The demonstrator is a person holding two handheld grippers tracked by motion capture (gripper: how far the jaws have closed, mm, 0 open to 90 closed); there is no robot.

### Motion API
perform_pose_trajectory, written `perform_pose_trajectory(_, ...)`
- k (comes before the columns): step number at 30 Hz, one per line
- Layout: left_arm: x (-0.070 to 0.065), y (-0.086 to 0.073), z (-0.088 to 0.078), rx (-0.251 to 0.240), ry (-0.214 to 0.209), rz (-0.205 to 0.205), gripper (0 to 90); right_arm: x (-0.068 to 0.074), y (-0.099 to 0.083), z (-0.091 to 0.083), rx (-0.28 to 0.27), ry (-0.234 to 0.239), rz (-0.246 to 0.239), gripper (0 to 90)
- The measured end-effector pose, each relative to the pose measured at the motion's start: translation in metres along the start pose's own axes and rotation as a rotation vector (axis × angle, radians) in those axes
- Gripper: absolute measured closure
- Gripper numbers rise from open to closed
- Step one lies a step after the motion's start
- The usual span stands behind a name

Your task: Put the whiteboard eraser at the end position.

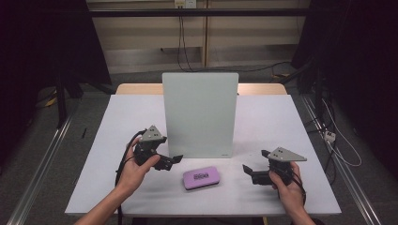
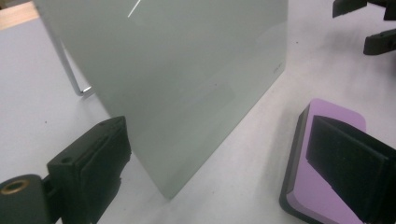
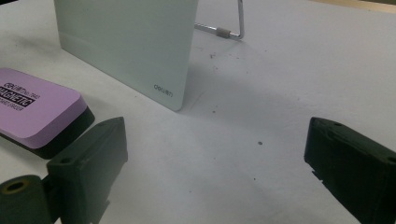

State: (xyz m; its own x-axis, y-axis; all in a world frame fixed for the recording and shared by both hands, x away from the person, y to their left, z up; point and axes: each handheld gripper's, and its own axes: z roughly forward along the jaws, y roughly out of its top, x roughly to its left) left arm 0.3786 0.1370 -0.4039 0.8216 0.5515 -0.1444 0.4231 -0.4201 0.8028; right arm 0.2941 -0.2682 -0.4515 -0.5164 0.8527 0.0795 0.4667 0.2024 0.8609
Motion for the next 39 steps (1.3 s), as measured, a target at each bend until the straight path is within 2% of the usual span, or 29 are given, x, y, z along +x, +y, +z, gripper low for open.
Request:
perform_pose_trajectory(1,0.002,-0.001,-0.002,-0.001,0.006,-0.009,6.4,0.000,0.000,0.000,0.000,0.000,-0.003,6.3)
perform_pose_trajectory(2,0.003,-0.002,-0.004,-0.007,0.030,-0.005,6.5,0.000,0.000,-0.001,0.000,-0.001,-0.002,6.3)
perform_pose_trajectory(4,0.005,-0.003,-0.008,-0.019,0.042,-0.021,6.3,0.000,-0.001,-0.001,0.000,-0.002,0.003,6.3)
perform_pose_trajectory(6,0.007,-0.005,-0.012,-0.023,0.071,-0.002,6.5,0.000,-0.001,-0.002,-0.002,-0.004,0.007,6.3)
perform_pose_trajectory(9,0.009,-0.008,-0.017,-0.022,0.072,-0.004,6.5,-0.001,-0.001,-0.002,0.001,-0.007,0.004,6.3)
perform_pose_trajectory(13,0.009,-0.013,-0.023,-0.008,0.095,0.027,6.5,0.000,-0.002,-0.003,0.003,-0.010,0.007,6.3)
perform_pose_trajectory(15,0.010,-0.016,-0.027,-0.013,0.101,0.027,6.5,0.000,-0.003,-0.004,0.001,-0.014,0.011,6.3)
perform_pose_trajectory(25,0.015,-0.031,-0.043,-0.035,0.161,0.007,6.5,-0.001,-0.005,-0.007,0.001,-0.027,0.021,6.3)
perform_pose_trajectory(28,0.017,-0.038,-0.046,-0.034,0.173,-0.020,6.3,-0.002,-0.005,-0.008,0.001,-0.029,0.022,6.3)
perform_pose_trajectory(32,0.018,-0.046,-0.047,-0.036,0.203,-0.029,6.3,-0.002,-0.005,-0.008,0.003,-0.031,0.020,6.3)
perform_pose_trajectory(34,0.019,-0.049,-0.050,-0.042,0.186,-0.055,6.3,-0.001,-0.005,-0.008,0.005,-0.032,0.020,6.2)
perform_pose_trajectory(35,0.019,-0.050,-0.051,-0.042,0.184,-0.052,6.3,-0.001,-0.006,-0.008,0.005,-0.033,0.020,6.2)
perform_pose_trajectory(37,0.018,-0.053,-0.054,-0.028,0.210,-0.033,6.3,-0.002,-0.006,-0.008,0.006,-0.033,0.021,6.2)
perform_pose_trajectory(39,0.018,-0.057,-0.056,-0.040,0.209,-0.048,6.3,-0.002,-0.006,-0.008,0.008,-0.034,0.024,6.3)
